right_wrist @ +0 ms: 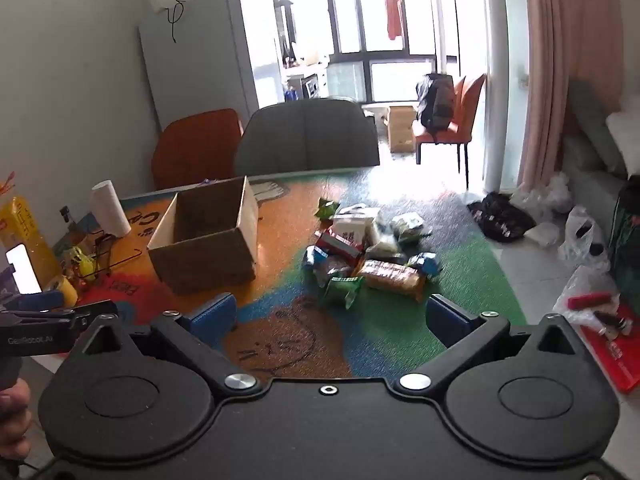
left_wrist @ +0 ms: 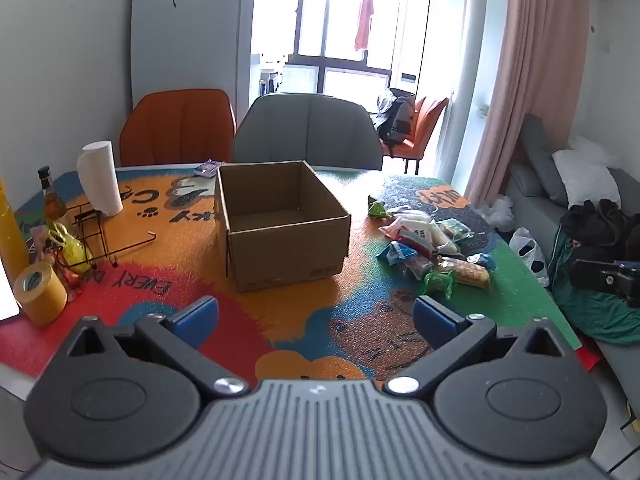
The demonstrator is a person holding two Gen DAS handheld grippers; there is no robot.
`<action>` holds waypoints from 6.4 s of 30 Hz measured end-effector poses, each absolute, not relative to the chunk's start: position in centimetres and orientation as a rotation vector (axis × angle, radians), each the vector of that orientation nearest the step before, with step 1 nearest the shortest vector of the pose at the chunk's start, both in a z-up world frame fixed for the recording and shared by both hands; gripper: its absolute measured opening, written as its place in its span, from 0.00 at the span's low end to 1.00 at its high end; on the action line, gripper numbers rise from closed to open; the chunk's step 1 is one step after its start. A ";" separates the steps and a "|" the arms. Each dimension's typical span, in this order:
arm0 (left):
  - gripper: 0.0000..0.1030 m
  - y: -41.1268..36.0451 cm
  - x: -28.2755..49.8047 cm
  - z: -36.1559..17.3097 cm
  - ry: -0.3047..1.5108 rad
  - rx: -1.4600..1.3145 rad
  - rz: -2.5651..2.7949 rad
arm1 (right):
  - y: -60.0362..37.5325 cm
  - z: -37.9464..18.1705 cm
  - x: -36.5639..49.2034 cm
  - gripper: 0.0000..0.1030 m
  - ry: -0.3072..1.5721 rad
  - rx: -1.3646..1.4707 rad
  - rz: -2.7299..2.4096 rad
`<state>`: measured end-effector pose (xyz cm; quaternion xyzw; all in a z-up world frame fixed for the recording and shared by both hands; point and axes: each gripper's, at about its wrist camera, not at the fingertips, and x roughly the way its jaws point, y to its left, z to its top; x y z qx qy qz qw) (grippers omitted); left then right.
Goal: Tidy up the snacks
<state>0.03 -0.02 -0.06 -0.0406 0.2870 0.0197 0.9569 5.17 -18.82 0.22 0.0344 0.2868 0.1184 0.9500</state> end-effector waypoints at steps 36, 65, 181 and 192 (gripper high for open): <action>1.00 0.1 -1.1 0.3 0.562 -0.113 0.010 | -16.5 1.1 3.3 1.00 0.557 -0.009 0.191; 1.00 0.1 -1.0 0.4 0.560 -0.115 0.012 | -17.2 1.0 3.2 1.00 0.545 0.008 0.185; 0.22 -10.0 21.4 -11.1 0.829 -0.332 -0.132 | -27.2 -11.3 26.4 0.28 0.754 0.053 0.249; 0.22 -8.4 20.6 -7.4 0.737 -0.303 -0.123 | -24.6 -8.3 24.7 0.28 0.693 0.060 0.303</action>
